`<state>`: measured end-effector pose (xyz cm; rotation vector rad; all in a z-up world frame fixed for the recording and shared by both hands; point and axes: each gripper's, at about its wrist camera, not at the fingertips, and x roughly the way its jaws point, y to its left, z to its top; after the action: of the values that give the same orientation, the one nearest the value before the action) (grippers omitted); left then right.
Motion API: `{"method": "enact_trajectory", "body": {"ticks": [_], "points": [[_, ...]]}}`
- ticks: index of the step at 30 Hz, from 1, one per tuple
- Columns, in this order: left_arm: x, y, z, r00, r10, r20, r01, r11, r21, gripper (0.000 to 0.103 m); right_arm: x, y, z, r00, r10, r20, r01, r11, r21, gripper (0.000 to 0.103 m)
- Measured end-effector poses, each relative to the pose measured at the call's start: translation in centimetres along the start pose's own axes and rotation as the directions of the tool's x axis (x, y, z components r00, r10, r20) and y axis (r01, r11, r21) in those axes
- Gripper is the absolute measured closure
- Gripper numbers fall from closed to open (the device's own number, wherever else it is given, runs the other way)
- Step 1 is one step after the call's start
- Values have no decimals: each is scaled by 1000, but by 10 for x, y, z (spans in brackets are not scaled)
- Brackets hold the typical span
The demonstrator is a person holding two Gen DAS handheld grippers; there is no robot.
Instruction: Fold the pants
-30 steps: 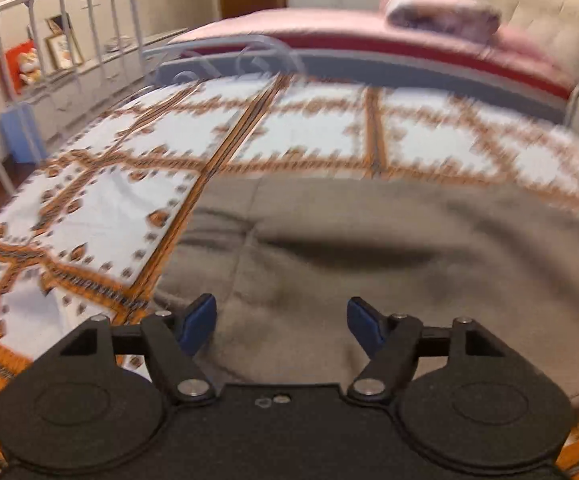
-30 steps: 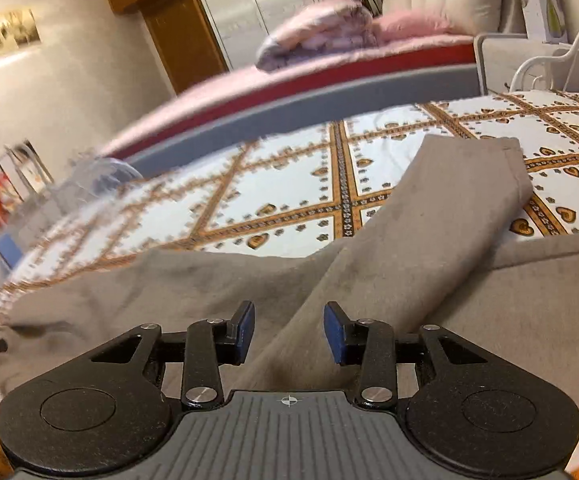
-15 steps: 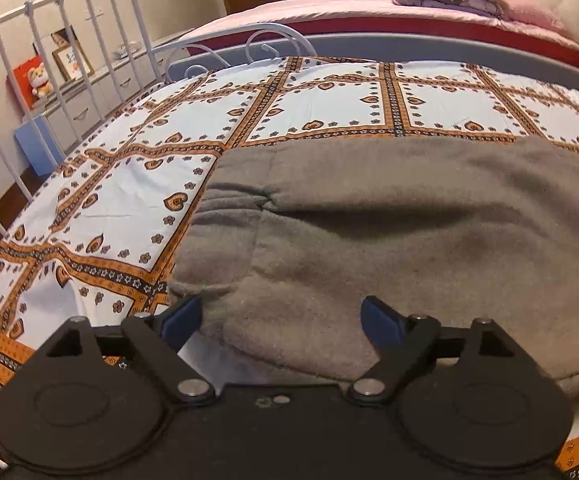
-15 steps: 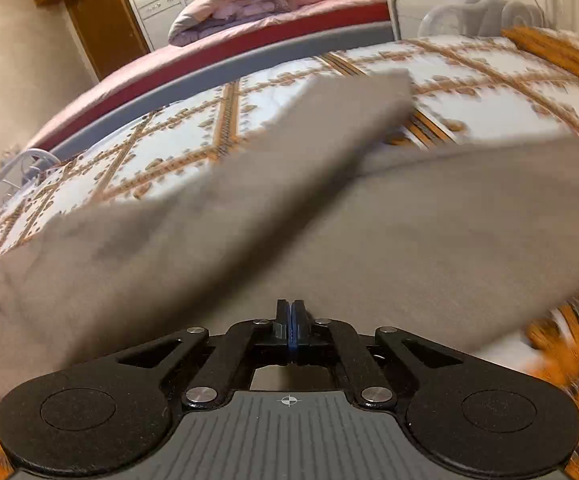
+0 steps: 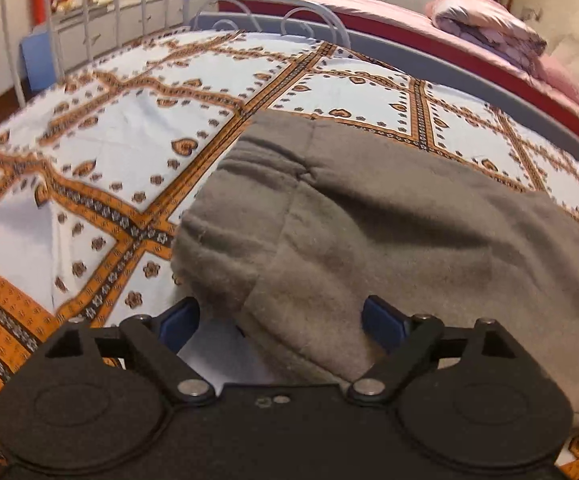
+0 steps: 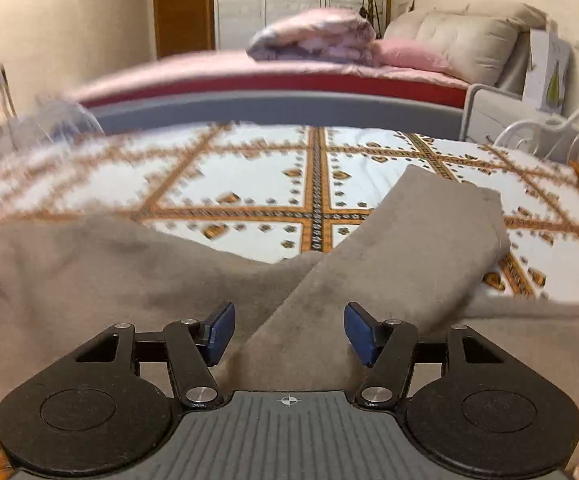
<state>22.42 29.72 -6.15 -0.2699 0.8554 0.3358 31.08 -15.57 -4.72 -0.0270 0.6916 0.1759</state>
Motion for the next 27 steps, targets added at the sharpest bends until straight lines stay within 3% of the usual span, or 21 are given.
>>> {"method": "enact_trajectory", "body": {"ticks": [3, 4, 5, 9, 12, 13, 14, 15, 18, 20, 23, 27], "points": [[3, 7, 0, 1000, -29, -13, 28, 999, -45, 17, 32, 14, 4, 991, -94, -98, 82, 990, -116, 46], [3, 7, 0, 999, -31, -12, 30, 999, -43, 17, 34, 8, 3, 992, -74, -105, 63, 993, -103, 88], [3, 7, -1, 999, -32, -10, 31, 999, -36, 17, 34, -1, 1, 989, -82, -123, 75, 995, -65, 99], [4, 10, -2, 998, -58, -9, 57, 998, -29, 15, -10, -44, -21, 993, -75, -97, 84, 992, 99, 99], [3, 12, -3, 997, -70, -10, 70, 997, -22, 15, -36, -61, -55, 990, -64, -126, 79, 990, 114, 99], [3, 12, -3, 997, -73, -11, 73, 997, -24, 15, -46, -65, -60, 992, -51, -118, 66, 990, 125, 96], [3, 12, -3, 997, -74, -11, 74, 997, -27, 15, -55, -68, -62, 992, -58, -112, 73, 989, 131, 84], [4, 12, -3, 997, -75, -11, 74, 997, -27, 15, -60, -70, -62, 991, -82, -102, 94, 988, 120, 78], [4, 13, -2, 997, -77, -12, 76, 997, -33, 14, -69, -71, -47, 996, -86, -34, 89, 991, 98, 76], [5, 12, -3, 997, -73, -11, 73, 997, -34, 14, -62, -73, -29, 996, -91, 3, 91, 992, 84, 61], [5, 12, -3, 997, -74, -11, 73, 997, -34, 14, -45, -65, -8, 995, -91, 34, 91, 996, -2, 55], [5, 13, -3, 997, -72, -11, 72, 997, -35, 13, -3, -49, 2, 994, -90, -68, 74, 976, -204, 55]]}}
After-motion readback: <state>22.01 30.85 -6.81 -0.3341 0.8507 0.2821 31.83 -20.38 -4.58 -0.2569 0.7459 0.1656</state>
